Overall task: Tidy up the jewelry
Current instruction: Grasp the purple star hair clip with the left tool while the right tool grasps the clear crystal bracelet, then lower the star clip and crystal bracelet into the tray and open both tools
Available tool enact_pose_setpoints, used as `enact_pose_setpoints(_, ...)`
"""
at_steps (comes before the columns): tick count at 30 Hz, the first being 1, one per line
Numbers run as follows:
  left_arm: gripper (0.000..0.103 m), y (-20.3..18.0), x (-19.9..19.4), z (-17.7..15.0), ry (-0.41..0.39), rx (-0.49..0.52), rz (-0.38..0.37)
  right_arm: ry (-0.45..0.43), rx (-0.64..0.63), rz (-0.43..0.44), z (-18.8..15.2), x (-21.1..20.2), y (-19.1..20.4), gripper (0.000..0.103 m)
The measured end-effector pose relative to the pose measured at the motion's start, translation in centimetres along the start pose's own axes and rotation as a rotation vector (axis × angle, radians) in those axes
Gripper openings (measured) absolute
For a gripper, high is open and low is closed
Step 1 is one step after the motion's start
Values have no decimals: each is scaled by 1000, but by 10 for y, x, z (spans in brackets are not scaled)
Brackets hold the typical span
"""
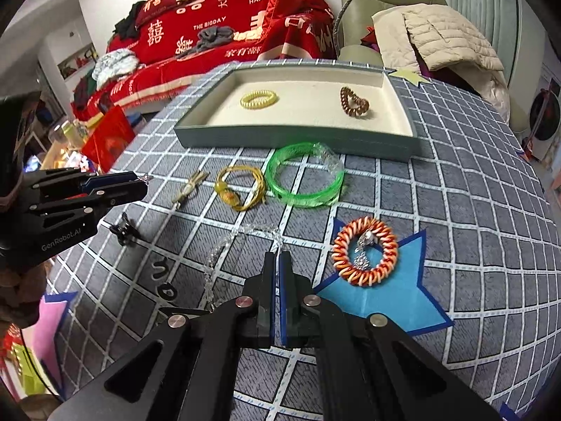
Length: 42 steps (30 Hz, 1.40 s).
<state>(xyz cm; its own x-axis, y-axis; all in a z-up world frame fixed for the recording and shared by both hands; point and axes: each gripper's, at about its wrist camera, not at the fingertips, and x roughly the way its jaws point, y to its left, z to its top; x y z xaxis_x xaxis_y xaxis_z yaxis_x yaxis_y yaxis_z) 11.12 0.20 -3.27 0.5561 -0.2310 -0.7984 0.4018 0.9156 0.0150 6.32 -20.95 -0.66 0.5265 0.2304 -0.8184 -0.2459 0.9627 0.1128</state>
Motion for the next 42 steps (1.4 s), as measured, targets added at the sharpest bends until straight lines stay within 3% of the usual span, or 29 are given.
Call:
enact_pose_setpoints(4, 38, -1, -7, 2, -21, -8, -4, 53, 20, 15, 1, 14, 1, 4)
enact_pose_setpoints(5, 38, -2, -8, 1, -24, -10, -5, 63, 30, 12, 1, 18, 1, 9)
enact_pose_setpoints(6, 38, -3, -9, 1, -26, -12, -5, 68, 42, 14, 1, 22, 2, 15)
enact_pose_setpoints(8, 38, -2, -11, 0, -30, -16, -8, 71, 54, 18, -1, 28, 5, 53)
enact_pose_setpoints(9, 38, -2, -11, 0, -30, -17, -9, 71, 52, 3, -1, 31, 8, 55)
enact_pose_setpoints(12, 38, -2, -13, -2, -31, -23, -10, 100, 41, -46, -2, 42, 14, 51)
enact_pose_setpoints(16, 38, -1, -14, -2, -36, -39, -10, 82, -7, -144, -2, 44, 21, 20)
enact_pose_setpoints(29, 38, 2, -25, 6, -80, -89, -19, -63, 74, -52, 20, -11, -4, 20)
enact_pose_setpoints(42, 38, 12, -31, 62, -147, -139, 4, -164, 35, 11, 100, -39, -13, 20)
